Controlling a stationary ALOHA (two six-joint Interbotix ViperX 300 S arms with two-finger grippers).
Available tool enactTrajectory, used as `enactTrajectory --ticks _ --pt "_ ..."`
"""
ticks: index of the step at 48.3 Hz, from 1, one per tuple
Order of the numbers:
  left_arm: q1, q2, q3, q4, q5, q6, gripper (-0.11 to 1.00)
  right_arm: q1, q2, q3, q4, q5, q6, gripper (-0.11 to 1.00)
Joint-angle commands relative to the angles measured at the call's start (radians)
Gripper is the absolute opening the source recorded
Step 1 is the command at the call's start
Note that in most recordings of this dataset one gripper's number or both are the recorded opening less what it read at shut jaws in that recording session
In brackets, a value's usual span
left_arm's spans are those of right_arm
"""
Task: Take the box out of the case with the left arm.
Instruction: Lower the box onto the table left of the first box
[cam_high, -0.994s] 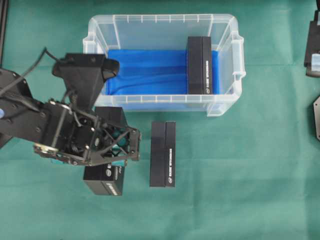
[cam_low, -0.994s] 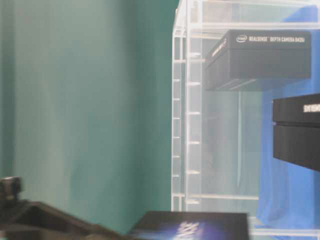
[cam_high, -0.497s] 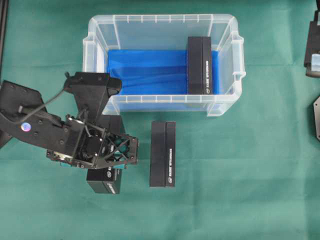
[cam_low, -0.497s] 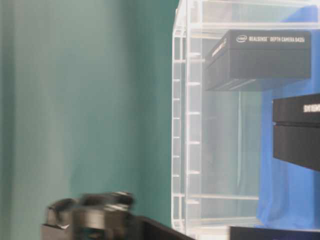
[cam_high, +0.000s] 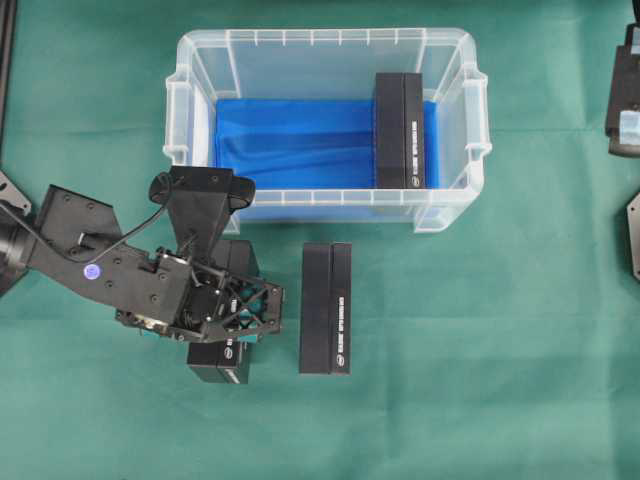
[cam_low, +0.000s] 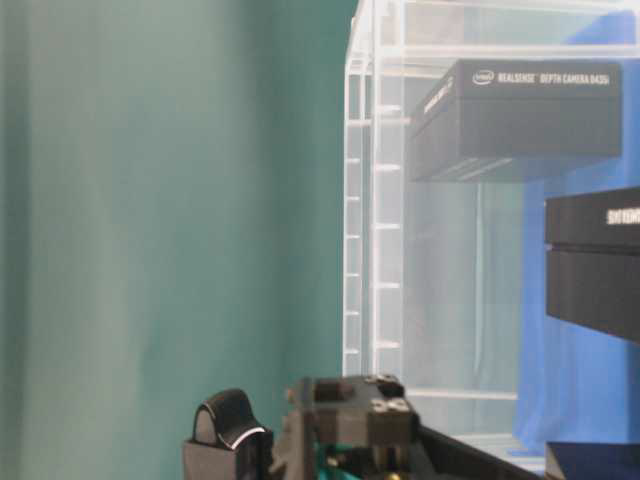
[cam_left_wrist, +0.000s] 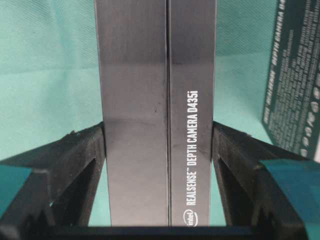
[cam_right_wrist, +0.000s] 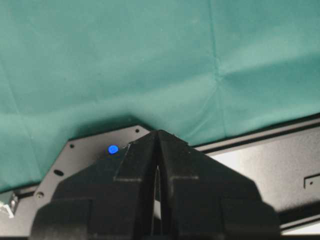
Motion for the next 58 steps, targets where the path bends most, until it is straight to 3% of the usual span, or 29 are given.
enactTrajectory --ticks 1,28,37,58 --pt "-0.002 -0.025 -0.006 0.000 -0.005 0.003 0.61 -0.002 0.000 -0.011 -0.003 -0.005 -0.002 0.02" --pt "0.008 -0.029 0.003 -0.012 -0.051 0.002 0.61 -0.002 -0.002 -0.006 -0.026 -0.005 -0.003 0.02" --pt "0.012 -0.029 0.003 -0.014 -0.052 0.003 0.97 -0.002 -0.002 -0.006 -0.026 -0.005 -0.003 0.02" --pt "0.015 -0.038 -0.014 -0.017 -0.052 0.008 0.95 -0.002 -0.002 -0.006 -0.026 -0.005 -0.003 0.02"
